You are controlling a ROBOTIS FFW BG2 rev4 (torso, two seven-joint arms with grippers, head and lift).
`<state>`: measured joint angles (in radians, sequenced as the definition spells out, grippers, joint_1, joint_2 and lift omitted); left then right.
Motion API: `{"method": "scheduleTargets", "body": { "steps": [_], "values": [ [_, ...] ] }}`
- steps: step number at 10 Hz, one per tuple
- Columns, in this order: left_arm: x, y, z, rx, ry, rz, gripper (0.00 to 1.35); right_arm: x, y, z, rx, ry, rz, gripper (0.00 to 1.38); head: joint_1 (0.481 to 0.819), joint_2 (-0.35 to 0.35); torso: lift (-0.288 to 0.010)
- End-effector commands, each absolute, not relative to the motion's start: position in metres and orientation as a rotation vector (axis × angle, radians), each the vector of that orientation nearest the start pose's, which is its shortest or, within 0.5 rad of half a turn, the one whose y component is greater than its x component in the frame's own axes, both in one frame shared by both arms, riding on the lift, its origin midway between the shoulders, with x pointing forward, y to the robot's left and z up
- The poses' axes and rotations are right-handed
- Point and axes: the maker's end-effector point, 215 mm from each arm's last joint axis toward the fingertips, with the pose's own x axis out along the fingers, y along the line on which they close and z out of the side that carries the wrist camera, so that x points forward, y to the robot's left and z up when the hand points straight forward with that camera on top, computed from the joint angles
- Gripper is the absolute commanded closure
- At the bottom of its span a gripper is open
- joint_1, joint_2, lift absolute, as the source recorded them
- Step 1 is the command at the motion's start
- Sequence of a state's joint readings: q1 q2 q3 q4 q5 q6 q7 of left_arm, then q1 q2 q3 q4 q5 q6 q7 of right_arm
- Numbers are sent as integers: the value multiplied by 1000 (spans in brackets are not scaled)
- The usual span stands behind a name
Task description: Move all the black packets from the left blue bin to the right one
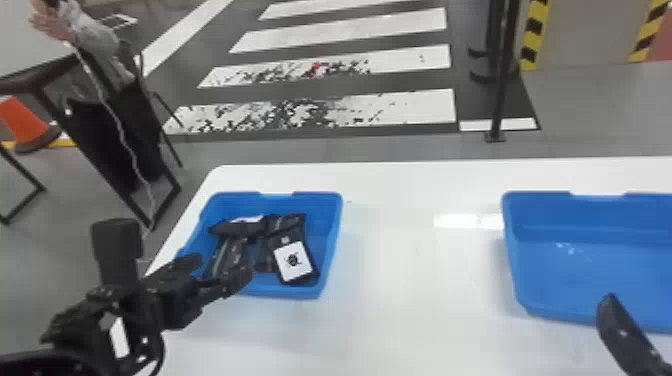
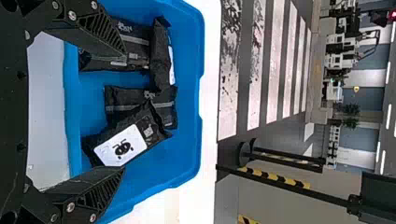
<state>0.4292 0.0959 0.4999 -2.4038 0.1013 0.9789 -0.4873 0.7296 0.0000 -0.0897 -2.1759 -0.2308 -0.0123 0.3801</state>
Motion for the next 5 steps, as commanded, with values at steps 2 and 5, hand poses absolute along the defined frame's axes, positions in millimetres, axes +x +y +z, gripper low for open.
{"method": "scheduleTargets", "body": {
  "steps": [2,5],
  "values": [
    [420,371,-373,-88,560,-86,176,369,-194,-342,196,69,297,99,695,267,-154],
    [462,352,-392,-131,591,-150,180,369,-193,-345,205,75,299,99,695,236,-154]
  ]
}}
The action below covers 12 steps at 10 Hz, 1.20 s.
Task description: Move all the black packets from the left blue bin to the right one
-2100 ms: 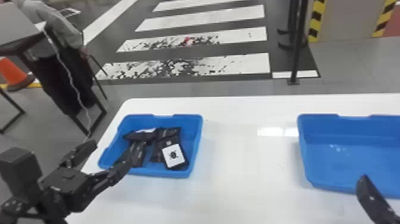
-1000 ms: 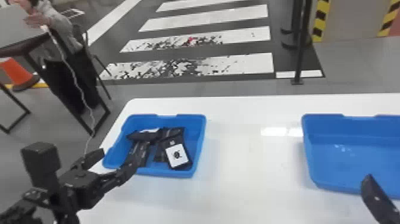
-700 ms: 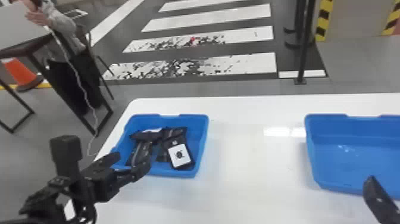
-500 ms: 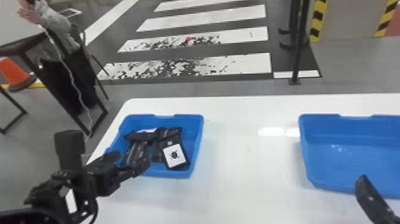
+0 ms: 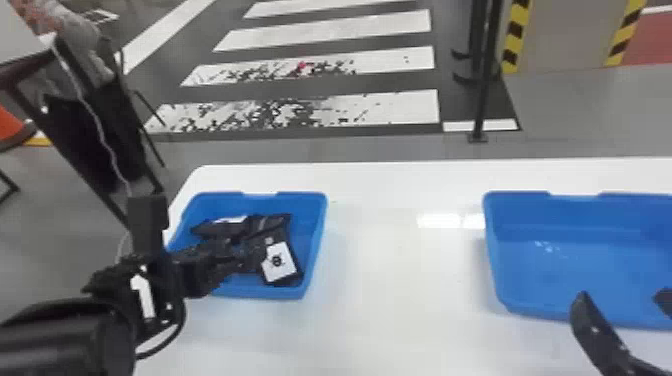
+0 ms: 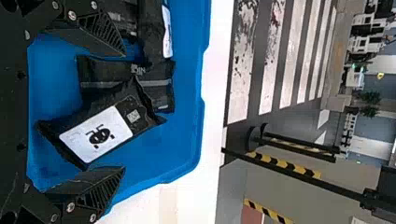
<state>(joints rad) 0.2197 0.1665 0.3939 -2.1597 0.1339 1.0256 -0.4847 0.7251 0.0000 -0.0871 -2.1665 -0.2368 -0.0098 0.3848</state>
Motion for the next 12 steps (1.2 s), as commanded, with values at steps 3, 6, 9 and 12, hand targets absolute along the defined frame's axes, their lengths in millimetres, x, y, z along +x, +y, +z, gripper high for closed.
{"method": "scheduleTargets", "body": {
  "steps": [3,6,9,12],
  "values": [
    [486,351,-423,-168,660,-140,188,369,-192,-347,210,78,301,99,695,216,-154],
    [517,315,-442,-205,689,-216,252,370,-191,-348,212,78,305,101,695,190,-154],
    [510,287,-467,-290,762,-263,1228,369,-191,-348,221,79,304,101,695,141,-154],
    [521,268,-452,-285,698,-350,1208,370,-191,-349,221,78,304,99,695,111,-154]
  ]
}}
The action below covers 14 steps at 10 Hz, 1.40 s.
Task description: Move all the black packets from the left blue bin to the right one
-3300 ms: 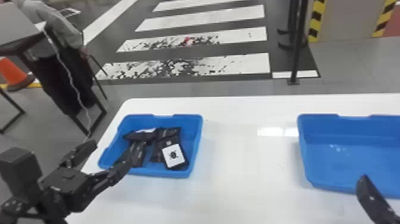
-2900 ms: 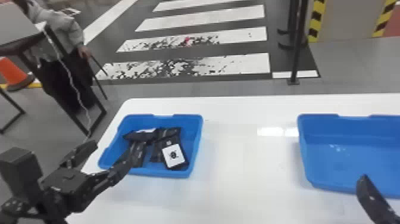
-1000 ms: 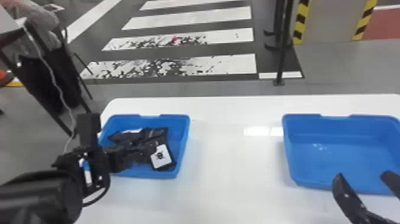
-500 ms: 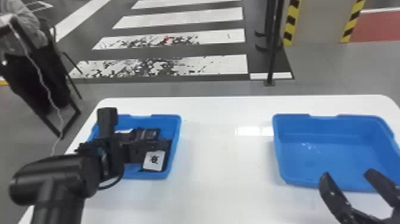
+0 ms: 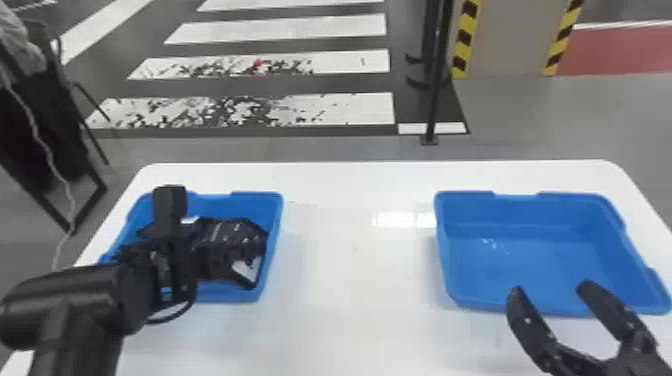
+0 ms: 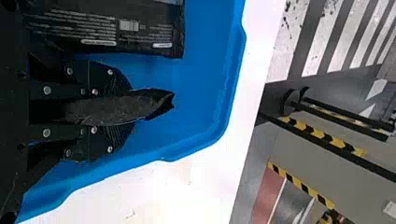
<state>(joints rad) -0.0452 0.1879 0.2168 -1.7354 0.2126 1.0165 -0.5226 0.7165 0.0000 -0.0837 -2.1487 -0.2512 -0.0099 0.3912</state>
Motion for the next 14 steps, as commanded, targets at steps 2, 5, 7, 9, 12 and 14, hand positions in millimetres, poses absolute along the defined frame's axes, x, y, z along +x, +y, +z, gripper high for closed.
{"method": "scheduleTargets", "body": {
  "steps": [2,5,7,9,12,14],
  "values": [
    [515,260,-426,-331,623,-416,1210,370,-191,-348,225,78,304,101,695,96,-154],
    [465,239,-356,-332,527,-508,1208,370,-190,-348,232,78,307,99,695,86,-154],
    [441,204,-336,-383,504,-630,1208,374,-184,-348,270,80,331,101,695,70,-154],
    [421,156,-329,-455,507,-768,1208,394,-165,-337,333,64,426,111,695,26,-154],
    [396,93,-316,-526,527,-943,1208,399,-117,-345,514,115,568,122,695,-17,-154],
    [387,68,-288,-616,481,-1042,1208,391,-101,-350,551,163,610,125,695,-38,-154]
  ]
}}
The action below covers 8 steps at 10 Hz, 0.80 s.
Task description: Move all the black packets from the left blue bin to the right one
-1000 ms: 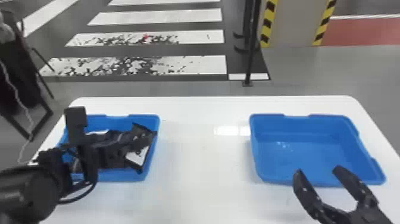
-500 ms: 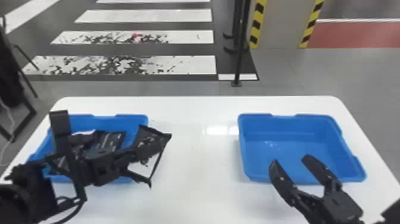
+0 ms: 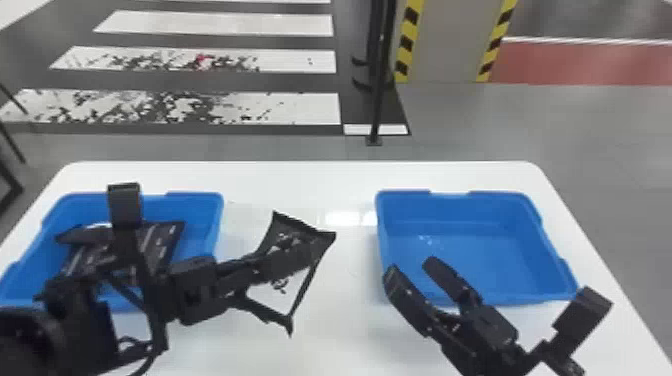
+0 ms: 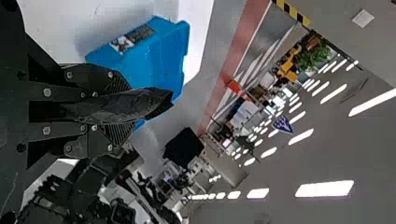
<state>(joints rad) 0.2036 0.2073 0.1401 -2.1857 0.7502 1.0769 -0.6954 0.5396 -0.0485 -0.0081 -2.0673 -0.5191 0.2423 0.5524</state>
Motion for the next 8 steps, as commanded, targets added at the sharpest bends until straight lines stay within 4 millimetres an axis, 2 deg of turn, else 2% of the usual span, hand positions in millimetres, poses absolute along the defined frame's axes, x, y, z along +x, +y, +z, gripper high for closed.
{"method": "scheduleTargets", "body": {
  "steps": [1,3,5,8],
  "values": [
    [386,66,-274,-655,444,-1068,1210,386,-89,-350,588,181,640,121,695,-46,-154],
    [400,69,-265,-672,387,-1064,1208,376,-69,-344,617,217,698,119,695,-34,-154],
    [403,63,-277,-712,415,-1071,1208,366,-48,-329,657,227,761,119,695,2,-154],
    [411,47,-276,-747,407,-1099,1208,353,-18,-318,701,255,840,122,695,35,-154]
  ]
}}
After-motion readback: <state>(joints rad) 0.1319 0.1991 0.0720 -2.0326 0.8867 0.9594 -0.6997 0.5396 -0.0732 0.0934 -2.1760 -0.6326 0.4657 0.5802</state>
